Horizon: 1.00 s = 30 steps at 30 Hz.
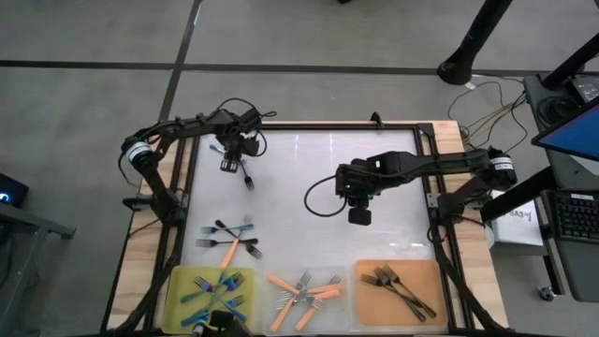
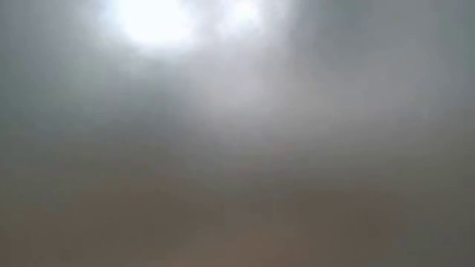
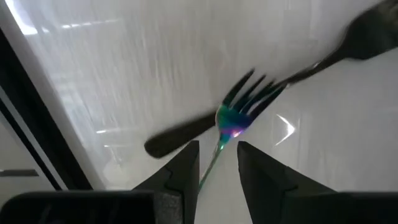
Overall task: Sort silverware by color (type)
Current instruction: Put the blue fork into the yellow bin
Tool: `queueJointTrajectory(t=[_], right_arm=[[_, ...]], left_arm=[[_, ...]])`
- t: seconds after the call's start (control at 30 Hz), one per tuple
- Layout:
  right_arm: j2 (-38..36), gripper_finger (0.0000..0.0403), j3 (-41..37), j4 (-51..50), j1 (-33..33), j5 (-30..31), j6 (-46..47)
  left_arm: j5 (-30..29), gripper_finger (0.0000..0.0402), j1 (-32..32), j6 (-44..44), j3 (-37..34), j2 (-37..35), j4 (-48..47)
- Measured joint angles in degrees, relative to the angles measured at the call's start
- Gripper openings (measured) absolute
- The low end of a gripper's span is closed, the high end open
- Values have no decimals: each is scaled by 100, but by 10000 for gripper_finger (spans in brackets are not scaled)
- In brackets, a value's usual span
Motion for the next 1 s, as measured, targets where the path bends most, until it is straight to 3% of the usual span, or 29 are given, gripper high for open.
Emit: queueJointTrajectory(t=[1.0], right_arm=[[0, 82, 0, 0, 0, 0, -42]], left_arm=[[4, 90, 284, 158, -213, 31, 188]])
